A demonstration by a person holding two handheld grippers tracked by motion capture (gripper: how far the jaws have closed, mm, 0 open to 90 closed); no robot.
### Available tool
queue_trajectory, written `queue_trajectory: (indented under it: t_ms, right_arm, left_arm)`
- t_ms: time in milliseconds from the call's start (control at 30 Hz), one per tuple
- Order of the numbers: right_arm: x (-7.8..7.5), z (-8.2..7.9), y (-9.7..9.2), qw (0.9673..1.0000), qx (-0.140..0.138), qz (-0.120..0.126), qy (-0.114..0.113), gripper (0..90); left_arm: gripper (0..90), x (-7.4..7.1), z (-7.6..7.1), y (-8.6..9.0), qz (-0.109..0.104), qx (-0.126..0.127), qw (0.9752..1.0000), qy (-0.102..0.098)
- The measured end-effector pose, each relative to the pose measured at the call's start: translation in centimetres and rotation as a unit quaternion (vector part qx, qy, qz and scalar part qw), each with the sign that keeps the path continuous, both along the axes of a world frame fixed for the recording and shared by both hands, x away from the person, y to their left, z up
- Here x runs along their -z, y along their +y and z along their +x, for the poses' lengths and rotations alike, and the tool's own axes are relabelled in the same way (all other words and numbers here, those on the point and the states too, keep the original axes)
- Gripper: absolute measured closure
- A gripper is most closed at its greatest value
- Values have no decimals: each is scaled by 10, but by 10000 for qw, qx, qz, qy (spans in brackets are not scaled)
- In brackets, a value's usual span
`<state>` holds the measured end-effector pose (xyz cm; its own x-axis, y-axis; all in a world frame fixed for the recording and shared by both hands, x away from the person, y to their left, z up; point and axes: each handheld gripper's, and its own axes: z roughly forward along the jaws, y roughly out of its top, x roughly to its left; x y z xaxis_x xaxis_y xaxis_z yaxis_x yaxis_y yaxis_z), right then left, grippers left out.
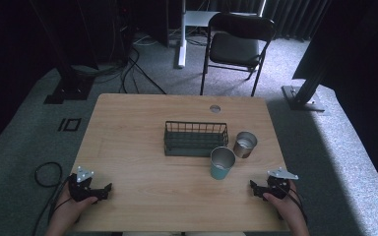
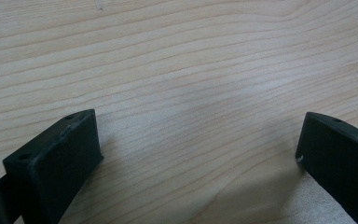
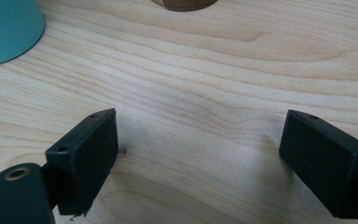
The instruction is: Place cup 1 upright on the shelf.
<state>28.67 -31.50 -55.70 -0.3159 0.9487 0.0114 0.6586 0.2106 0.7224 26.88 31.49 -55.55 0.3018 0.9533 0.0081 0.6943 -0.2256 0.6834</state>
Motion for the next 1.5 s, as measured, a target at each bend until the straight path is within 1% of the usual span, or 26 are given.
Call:
queue_trajectory:
  t_ms: [133,167,333,433,533,567,633,700,800,867,900,967,1000,1033,1133,1200,1267,1300,1400,1500]
  right_arm:
    - [0,0,0,10000,-1,-2,0,112]
    - [0,0,0,10000,0,-1,0,112]
    - [0,0,0,10000,1,0,0,112]
    - [0,0,0,10000,1,-1,2,112]
    - [0,0,0,10000,0,0,1,112]
    - [0,0,0,10000,0,-1,0,112]
    - [0,0,0,10000,1,0,0,113]
    - [0,0,0,10000,1,-1,1,112]
    - [0,0,0,10000,0,-1,1,112]
    - [0,0,0,10000,1,0,1,112]
    - [0,0,0,10000,0,-4,-1,112]
    - [0,0,0,10000,0,-3,1,112]
    - [0,0,0,10000,1,-2,1,112]
    - [0,0,0,10000,0,-2,0,112]
    - [0,0,0,10000,0,-3,1,112]
    - [0,0,0,10000,0,-2,-1,112]
    - [0,0,0,10000,-1,-2,-1,112]
    - [0,0,0,10000,0,-1,2,112]
    - [0,0,0,10000,0,0,1,112]
    - [0,0,0,10000,-1,0,1,112]
  left_arm:
    - [4,0,0,0,-6,22,10000,-4]
    - [4,0,0,0,2,86,10000,3]
    - [4,0,0,1,2,145,9999,-1]
    - [5,0,-1,0,60,213,9997,-49]
    - [5,-2,-1,-1,170,284,9994,-36]
    - [5,-3,-1,-2,166,310,9994,-39]
    - [5,-4,-1,-3,115,344,9993,-54]
    - [5,-5,-2,-5,-25,381,9992,-77]
    - [5,-8,-2,-9,-92,464,9988,-116]
    - [5,-10,-2,-12,-233,545,9982,-130]
    - [5,-11,-2,-14,-234,577,9980,-138]
    - [5,-12,-2,-17,-87,596,9981,-155]
    - [5,-13,-2,-18,32,638,9978,-165]
    - [5,-14,-2,-19,96,672,9976,-167]
    - [5,-15,-2,-21,58,684,9974,-206]
    - [5,-17,-1,-25,100,744,9964,-387]
    - [5,-19,0,-32,317,795,9945,-598]
    - [5,-20,1,-35,359,840,9938,-630]
    - [5,-20,4,-43,270,976,9929,-630]
    - [5,-20,7,-49,242,1095,9917,-626]
